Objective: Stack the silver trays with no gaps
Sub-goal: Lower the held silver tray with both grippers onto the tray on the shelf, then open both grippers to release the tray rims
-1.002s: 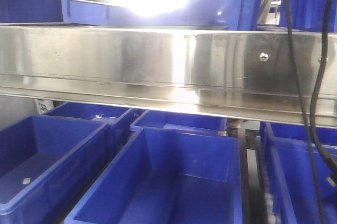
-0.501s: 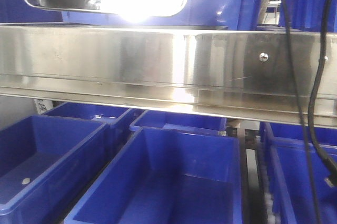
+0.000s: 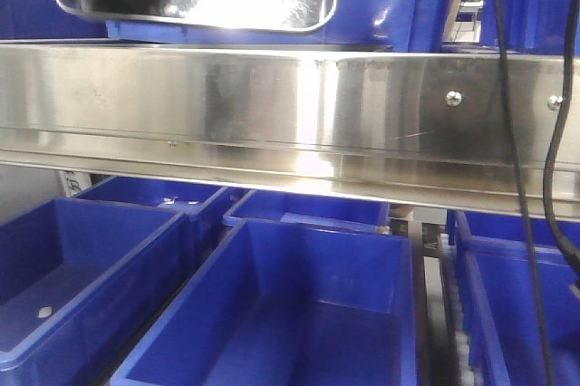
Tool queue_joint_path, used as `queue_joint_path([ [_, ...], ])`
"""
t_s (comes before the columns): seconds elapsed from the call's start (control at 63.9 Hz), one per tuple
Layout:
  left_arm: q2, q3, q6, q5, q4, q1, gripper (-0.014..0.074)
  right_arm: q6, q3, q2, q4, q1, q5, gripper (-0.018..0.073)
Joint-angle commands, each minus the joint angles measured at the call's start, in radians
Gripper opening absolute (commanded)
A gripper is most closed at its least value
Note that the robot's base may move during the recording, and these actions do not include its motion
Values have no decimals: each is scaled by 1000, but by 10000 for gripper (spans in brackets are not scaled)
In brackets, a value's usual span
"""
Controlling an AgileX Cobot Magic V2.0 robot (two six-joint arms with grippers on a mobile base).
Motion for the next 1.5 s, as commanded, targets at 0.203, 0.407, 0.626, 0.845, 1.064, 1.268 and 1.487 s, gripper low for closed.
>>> queue_joint_path([
  [0.203, 12, -12, -3, -16, 15, -2, 341, -36, -9, -7, 8, -3, -16, -67],
  [0.407, 12, -12, -3, -23, 20, -2, 381, -45, -9, -7, 8, -3, -22, -48],
  [0.626, 12, -12, -3, -31, 22, -2, 381, -45, -9, -7, 17, -3, -31, 393],
  [0.845, 11, -12, -3, -30, 22, -2, 381, -45, -9, -7, 25, -3, -31, 335],
  [1.064, -18, -12, -3, -23, 10, -2, 268, -45, -9, -9, 55, -3, -31, 164],
  [1.268, -62, -12, -3, -32, 12, -2, 6, -45, -9, -9, 57, -1, -24, -85],
  [1.487, -68, -12, -3, -40, 21, -2, 11, -45, -9, -10, 53, -1, -43, -75],
])
